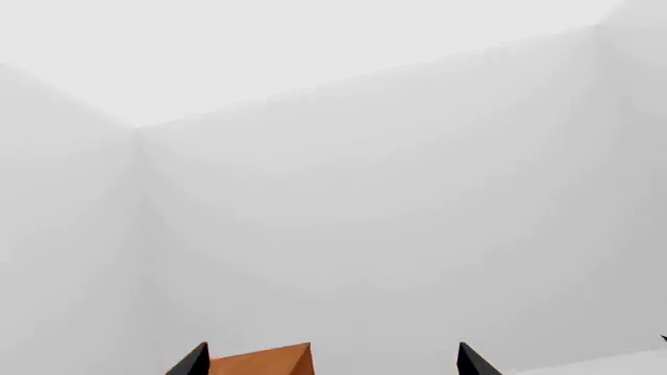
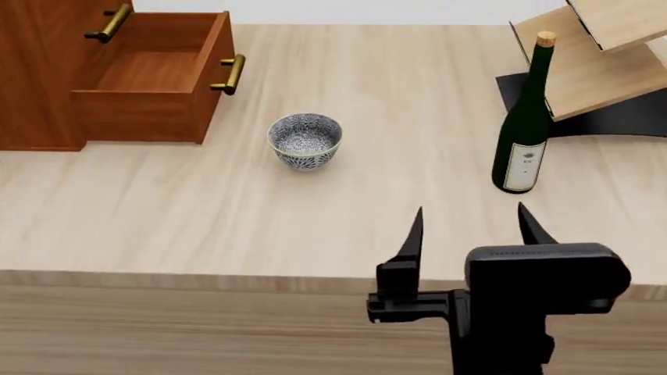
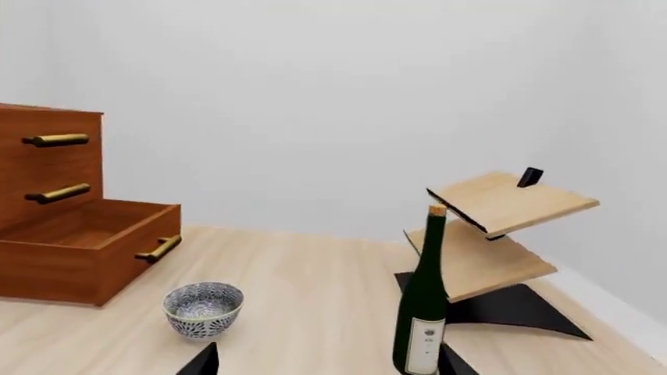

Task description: Put the bowl in the bottom drawer of the cabinet.

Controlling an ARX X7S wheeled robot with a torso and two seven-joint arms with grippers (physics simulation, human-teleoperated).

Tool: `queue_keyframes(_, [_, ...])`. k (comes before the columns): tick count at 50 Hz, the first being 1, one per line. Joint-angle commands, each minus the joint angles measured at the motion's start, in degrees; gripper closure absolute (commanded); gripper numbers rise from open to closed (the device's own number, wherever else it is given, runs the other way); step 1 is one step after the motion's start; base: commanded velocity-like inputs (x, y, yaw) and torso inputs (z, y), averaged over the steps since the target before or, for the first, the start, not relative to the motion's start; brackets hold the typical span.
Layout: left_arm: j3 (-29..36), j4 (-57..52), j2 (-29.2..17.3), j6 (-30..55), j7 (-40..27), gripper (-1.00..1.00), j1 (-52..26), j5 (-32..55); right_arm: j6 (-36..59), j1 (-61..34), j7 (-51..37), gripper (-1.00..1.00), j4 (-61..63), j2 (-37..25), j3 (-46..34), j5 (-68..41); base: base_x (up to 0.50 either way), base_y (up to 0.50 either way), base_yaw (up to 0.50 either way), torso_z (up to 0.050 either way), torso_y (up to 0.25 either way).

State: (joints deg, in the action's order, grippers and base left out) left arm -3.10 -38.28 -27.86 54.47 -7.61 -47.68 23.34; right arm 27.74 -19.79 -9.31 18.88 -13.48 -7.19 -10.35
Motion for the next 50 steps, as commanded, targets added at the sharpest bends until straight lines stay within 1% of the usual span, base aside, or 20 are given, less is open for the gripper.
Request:
queue_keyframes(1, [0.0, 0.5, -2.1, 7.5, 0.2, -1.0, -13.0, 2.5, 2.4, -2.2, -0.2, -1.0, 1.1, -0.7, 1.0, -1.2, 0.0, 0.0, 0.0, 0.0, 0.0])
queue_keyframes(15, [1.9, 1.8, -4.1, 12.1, 0.7, -1.0, -24.0, 3.3, 3.1, -3.1, -0.2, -1.0, 1.3, -0.9, 0.2, -1.5, 0.0, 0.0, 0.0, 0.0, 0.0])
queue_keyframes(18, [2.0, 1.4, -4.1, 13.3, 0.6, -1.0, -25.1, 3.7, 3.3, -3.2, -0.3, -1.0, 1.4, -0.8, 0.1, -1.6, 0.0, 0.0, 0.0, 0.0, 0.0])
queue_keyframes(22, [2.4, 1.5, -4.6, 13.0, 0.3, -1.0, -24.7, 3.3, 3.1, -3.2, -0.3, -1.0, 1.2, -0.7, 0.0, -1.8, 0.0, 0.0, 0.0, 0.0, 0.0])
queue_keyframes(30, [1.1, 0.6, -3.9, 13.1, 0.0, -1.0, -22.9, 3.9, 3.9, -3.3, -0.9, -1.0, 1.5, -0.9, -0.1, -1.9, 0.0, 0.02, 0.0, 0.0, 0.0])
queue_keyframes(36, [0.9, 0.3, -3.9, 12.3, 0.0, -1.0, -21.2, 3.9, 3.4, -2.6, -1.1, -1.0, 1.7, -0.9, 0.2, -2.2, 0.0, 0.48, 0.0, 0.0, 0.0])
queue_keyframes(50, [1.3, 0.3, -3.7, 12.1, -0.4, -1.0, -21.1, 4.1, 2.8, -1.5, -1.4, -1.0, 2.0, -1.3, 0.8, -2.8, 0.0, 0.49, 0.0, 0.0, 0.0])
